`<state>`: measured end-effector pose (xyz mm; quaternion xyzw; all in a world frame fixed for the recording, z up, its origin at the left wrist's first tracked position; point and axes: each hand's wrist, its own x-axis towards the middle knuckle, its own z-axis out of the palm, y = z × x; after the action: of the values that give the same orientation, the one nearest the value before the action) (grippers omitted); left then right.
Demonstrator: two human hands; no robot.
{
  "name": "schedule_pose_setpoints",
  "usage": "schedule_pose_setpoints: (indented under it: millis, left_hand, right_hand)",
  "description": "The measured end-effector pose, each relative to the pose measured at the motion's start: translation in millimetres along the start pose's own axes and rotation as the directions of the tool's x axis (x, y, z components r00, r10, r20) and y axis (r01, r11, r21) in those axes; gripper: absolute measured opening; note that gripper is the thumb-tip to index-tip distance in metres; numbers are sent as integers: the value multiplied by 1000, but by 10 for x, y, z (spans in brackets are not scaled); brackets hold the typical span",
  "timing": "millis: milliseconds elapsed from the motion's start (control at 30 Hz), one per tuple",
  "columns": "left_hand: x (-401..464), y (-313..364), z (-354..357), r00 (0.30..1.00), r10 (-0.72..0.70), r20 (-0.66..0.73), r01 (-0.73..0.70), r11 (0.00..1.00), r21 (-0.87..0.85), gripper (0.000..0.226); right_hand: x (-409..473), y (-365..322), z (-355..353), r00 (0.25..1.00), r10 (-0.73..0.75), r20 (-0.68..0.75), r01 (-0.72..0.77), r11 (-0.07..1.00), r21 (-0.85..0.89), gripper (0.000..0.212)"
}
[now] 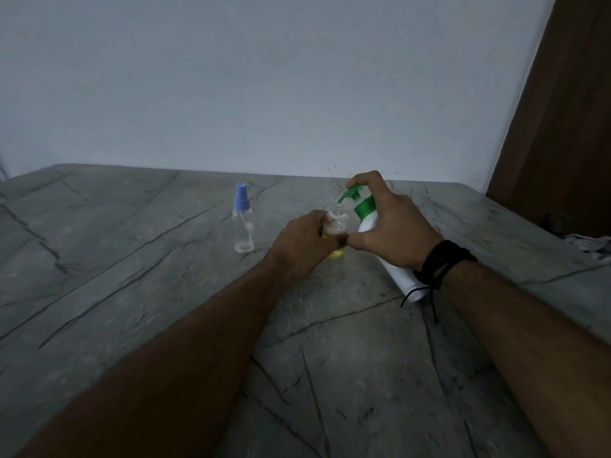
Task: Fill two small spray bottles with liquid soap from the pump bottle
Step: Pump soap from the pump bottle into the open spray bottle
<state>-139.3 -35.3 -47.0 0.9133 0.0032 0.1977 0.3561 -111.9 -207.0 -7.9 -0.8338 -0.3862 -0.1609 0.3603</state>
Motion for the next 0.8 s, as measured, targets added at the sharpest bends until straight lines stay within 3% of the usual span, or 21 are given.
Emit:
schedule_pose_setpoints:
  millis: [800]
  left_hand:
    - [-8, -9, 6, 1000, 11, -12, -11, 1000, -8, 60]
  right_hand:
    - [-9, -5, -5, 1000, 8, 11, -7, 1000, -25, 72]
